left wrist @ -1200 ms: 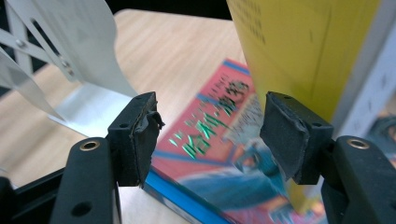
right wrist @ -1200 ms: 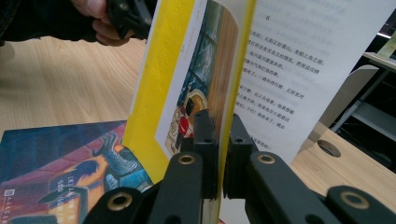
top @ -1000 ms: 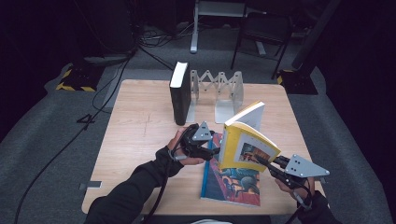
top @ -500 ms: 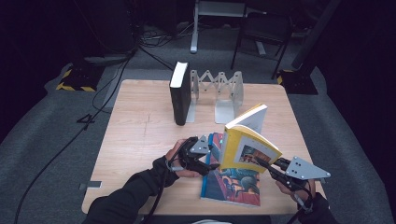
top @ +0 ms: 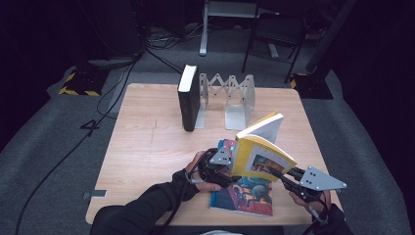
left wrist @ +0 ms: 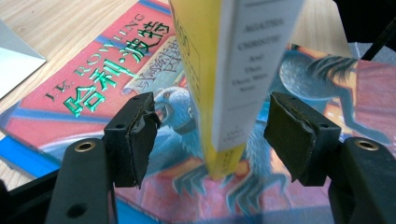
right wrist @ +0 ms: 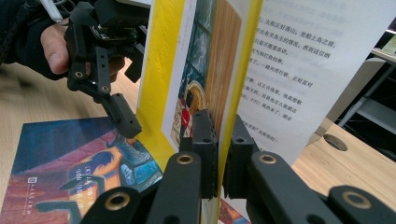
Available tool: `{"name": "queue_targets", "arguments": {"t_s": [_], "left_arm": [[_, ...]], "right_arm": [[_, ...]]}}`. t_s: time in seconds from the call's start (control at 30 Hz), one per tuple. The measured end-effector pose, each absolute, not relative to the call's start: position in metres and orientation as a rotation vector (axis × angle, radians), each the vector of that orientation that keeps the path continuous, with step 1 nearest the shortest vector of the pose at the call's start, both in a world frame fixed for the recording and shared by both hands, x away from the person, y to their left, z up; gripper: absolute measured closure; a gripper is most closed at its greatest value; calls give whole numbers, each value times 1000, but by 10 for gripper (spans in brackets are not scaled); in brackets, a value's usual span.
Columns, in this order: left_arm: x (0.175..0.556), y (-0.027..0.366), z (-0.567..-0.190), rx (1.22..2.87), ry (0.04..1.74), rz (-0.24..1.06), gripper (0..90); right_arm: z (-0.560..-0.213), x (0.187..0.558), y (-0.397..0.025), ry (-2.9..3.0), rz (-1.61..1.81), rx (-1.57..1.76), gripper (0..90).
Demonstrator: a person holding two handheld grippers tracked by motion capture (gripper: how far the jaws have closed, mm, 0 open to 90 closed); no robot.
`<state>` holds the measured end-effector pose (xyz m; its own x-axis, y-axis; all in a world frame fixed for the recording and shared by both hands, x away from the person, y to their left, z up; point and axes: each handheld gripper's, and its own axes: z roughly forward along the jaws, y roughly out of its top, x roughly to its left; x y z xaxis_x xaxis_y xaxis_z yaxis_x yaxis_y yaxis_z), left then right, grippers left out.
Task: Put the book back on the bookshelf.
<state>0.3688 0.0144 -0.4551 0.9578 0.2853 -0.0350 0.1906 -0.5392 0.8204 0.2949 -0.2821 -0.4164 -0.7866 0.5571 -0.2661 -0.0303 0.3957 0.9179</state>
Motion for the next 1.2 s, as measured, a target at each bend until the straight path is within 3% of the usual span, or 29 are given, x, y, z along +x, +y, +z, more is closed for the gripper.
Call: {"name": "queue_targets", "arguments": {"t_s": [0.2, 0.6, 0.83, 0.97, 1.03, 1.2], "left_arm": [[371, 8, -453, 2127, 282, 111, 417], [370, 2, -444, 2071, 250, 225, 572], [367, 4, -442, 2086, 202, 228, 720], [364, 4, -441, 2095, 177, 230, 737], [361, 7, -441, 2100, 168, 236, 740], [358, 16, -441, 2101, 165, 235, 743]], "right_arm": [[-419, 296, -281, 2114, 1369, 449, 846], [-420, 296, -281, 2111, 1353, 455, 827], [-420, 299, -288, 2058, 1338, 553, 703], [-420, 303, -293, 2028, 1351, 609, 634], [-420, 305, -296, 2001, 1353, 646, 534], [-423, 313, -292, 2021, 1365, 672, 420]]}}
